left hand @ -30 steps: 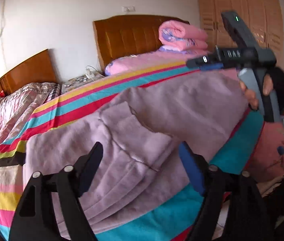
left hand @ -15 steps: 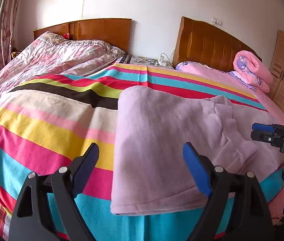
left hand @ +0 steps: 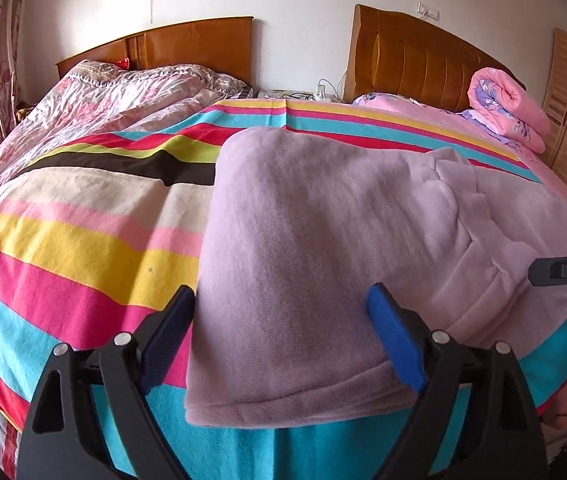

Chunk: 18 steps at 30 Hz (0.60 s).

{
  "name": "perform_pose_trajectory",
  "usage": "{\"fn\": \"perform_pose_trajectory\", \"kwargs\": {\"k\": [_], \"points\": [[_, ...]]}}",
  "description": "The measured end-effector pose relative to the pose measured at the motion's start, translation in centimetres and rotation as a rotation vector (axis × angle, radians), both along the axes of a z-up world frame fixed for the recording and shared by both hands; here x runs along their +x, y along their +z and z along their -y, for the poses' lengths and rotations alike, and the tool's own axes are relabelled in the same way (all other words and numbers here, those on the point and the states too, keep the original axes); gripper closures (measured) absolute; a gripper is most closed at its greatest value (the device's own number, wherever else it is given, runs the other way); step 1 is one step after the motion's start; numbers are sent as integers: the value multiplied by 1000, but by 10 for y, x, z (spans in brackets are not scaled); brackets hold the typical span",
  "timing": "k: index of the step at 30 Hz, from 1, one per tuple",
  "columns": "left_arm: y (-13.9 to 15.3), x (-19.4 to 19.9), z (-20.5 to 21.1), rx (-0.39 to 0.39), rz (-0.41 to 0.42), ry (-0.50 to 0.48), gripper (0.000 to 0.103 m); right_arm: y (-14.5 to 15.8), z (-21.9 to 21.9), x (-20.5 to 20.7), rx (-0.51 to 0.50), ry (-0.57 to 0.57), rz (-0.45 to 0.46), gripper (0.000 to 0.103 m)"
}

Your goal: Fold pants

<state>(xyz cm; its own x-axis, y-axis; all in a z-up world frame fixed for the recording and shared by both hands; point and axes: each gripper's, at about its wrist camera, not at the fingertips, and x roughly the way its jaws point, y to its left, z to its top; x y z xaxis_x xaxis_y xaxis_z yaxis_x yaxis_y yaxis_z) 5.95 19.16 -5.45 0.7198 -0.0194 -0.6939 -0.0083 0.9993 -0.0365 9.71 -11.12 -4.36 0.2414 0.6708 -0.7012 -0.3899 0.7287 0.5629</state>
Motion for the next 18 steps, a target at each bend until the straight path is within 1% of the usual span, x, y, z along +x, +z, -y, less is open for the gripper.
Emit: {"fn": "perform_pose_trajectory", "kwargs": {"k": [1, 2, 4, 5, 6, 9, 11, 13, 17, 18], "points": [[0, 0, 0, 2, -1, -1, 15, -2, -3, 3, 4, -2, -4, 42], [-1, 0, 0, 4, -2, -2, 15, -5, -4, 8, 19, -11, -19, 46], [-2, 1, -1, 6, -5, -2, 15, -7, -1, 12, 36, -53, -32, 65], [-2, 2, -1, 8, -7, -2, 15, -4, 0, 11, 28, -63, -15, 82], [-2, 2, 0, 8, -7, -4, 15, 2, 1, 6, 16, -63, 27, 86], [2, -1, 5, 40, 5, -10, 15, 22, -6, -10, -39, -35, 151, 88], [6, -3, 12, 70, 20, -20, 15, 26, -3, -17, -67, -41, 183, 89], [9, -6, 17, 81, 28, -37, 15, 21, 1, -17, -98, -66, 185, 89], [4, -3, 27, 147, 4, -62, 13, -2, 4, -9, -107, -43, 115, 88], [3, -2, 27, 157, -8, -63, 13, -5, 7, -7, -93, -51, 102, 88]]}}
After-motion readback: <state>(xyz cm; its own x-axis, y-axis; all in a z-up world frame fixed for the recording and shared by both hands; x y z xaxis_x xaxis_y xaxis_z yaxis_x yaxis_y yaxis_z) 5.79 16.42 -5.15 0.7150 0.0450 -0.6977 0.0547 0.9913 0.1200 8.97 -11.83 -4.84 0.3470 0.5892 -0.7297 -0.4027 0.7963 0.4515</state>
